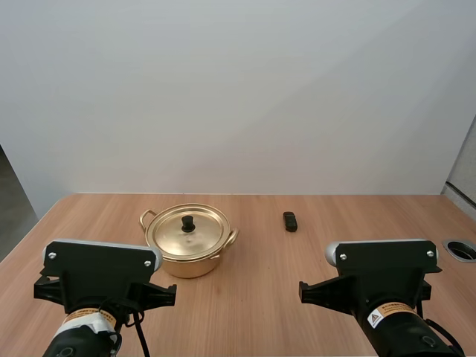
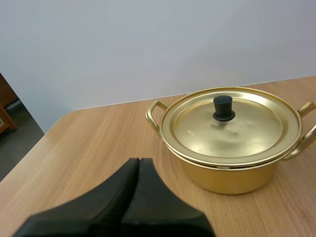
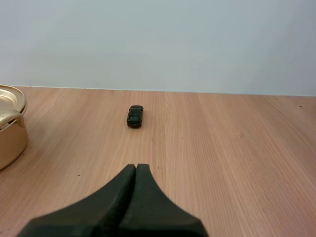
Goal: Open the pot, put the car inside, and close it
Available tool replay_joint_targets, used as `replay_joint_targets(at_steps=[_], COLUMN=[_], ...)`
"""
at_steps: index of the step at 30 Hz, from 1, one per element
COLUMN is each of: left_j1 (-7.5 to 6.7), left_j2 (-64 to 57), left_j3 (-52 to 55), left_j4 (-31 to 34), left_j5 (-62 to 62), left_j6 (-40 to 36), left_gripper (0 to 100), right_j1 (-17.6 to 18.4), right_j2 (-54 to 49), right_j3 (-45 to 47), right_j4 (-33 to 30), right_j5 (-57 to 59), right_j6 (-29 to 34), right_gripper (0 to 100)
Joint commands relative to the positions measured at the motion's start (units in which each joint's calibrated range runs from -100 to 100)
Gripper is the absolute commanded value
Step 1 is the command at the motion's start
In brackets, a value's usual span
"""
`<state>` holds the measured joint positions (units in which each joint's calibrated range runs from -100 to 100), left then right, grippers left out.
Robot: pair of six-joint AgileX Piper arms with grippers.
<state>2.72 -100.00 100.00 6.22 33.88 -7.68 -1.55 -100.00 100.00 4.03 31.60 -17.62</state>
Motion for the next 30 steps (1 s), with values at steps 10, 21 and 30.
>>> replay_joint_targets(at_steps=[10,21,30], left_j1=[-0.01,0.95,1.35], left_j2=[0.0,0.0,25.8], left_j3=[-0.9,-29.0,-41.5], left_j4=[2.5,0.8,-37.1], left_j5=[-3.3,1.1,30.1], left_j6=[0.0,0.7,42.4], left_gripper=[0,0,0], right_j1=[0.0,0.0,0.0], right_j2=[0.0,0.0,9.0], right_j3=[0.0,-22.7,-31.4], right_j4=[-5.9,-26.9,-4.0], right_j5=[-4.7,-1.8,6.9], right_j6=[0.1,4.6,-10.7], right_gripper=[0,0,0])
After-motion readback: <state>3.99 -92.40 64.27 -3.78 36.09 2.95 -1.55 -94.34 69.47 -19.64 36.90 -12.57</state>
